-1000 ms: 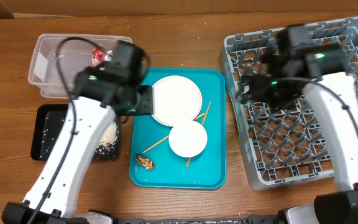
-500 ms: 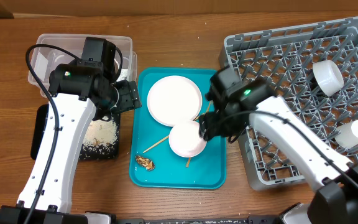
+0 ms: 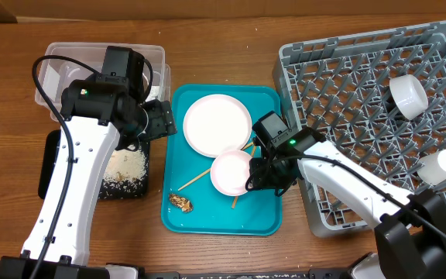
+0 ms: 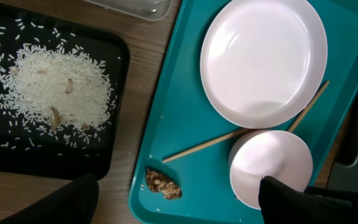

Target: Sort waste into correct bins and load items into the dishwasher

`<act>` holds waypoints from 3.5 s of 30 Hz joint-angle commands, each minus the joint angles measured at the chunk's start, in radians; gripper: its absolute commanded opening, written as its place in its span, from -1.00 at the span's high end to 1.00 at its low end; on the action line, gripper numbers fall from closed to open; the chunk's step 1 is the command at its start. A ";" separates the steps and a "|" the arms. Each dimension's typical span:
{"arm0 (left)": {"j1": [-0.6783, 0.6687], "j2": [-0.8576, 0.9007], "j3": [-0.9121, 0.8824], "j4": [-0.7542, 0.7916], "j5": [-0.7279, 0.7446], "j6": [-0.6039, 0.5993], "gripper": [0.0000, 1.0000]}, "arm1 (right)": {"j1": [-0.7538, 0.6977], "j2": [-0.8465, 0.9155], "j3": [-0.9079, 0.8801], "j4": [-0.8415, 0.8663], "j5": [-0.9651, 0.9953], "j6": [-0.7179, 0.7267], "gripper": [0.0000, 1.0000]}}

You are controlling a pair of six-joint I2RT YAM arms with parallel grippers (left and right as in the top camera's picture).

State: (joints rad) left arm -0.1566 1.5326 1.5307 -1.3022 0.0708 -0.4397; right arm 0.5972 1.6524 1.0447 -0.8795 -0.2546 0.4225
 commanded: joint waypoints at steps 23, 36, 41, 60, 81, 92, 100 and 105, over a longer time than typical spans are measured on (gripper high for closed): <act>-0.001 -0.002 0.007 -0.006 -0.004 -0.002 -0.72 | -0.077 -0.074 0.271 -0.224 0.266 0.066 0.92; -0.001 -0.002 0.007 0.004 -0.003 -0.002 -0.75 | -0.229 -0.164 0.436 -0.030 1.215 -0.011 0.92; -0.001 -0.002 0.007 0.005 -0.003 -0.002 -0.75 | -0.343 -0.111 0.436 0.154 1.445 -0.011 0.92; -0.001 -0.002 0.007 -0.003 -0.003 -0.002 -0.77 | -0.507 0.258 0.435 0.162 1.307 0.005 0.92; -0.001 -0.002 0.007 -0.003 -0.003 -0.002 -0.77 | -0.440 0.303 0.434 -0.011 1.148 0.180 0.92; -0.001 -0.002 0.007 -0.003 -0.003 -0.002 -0.80 | -0.389 0.298 0.437 -0.132 1.061 0.180 0.35; -0.001 -0.002 0.007 -0.003 -0.003 -0.002 -0.88 | -0.376 0.205 0.526 -0.263 0.855 0.125 0.17; -0.001 -0.002 0.007 -0.003 -0.004 -0.002 -0.95 | -0.341 0.171 0.605 -0.273 0.515 -0.012 0.05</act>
State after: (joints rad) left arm -0.1566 1.5326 1.5307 -1.3060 0.0704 -0.4393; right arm 0.2211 1.8935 1.5826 -1.1561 0.5335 0.5125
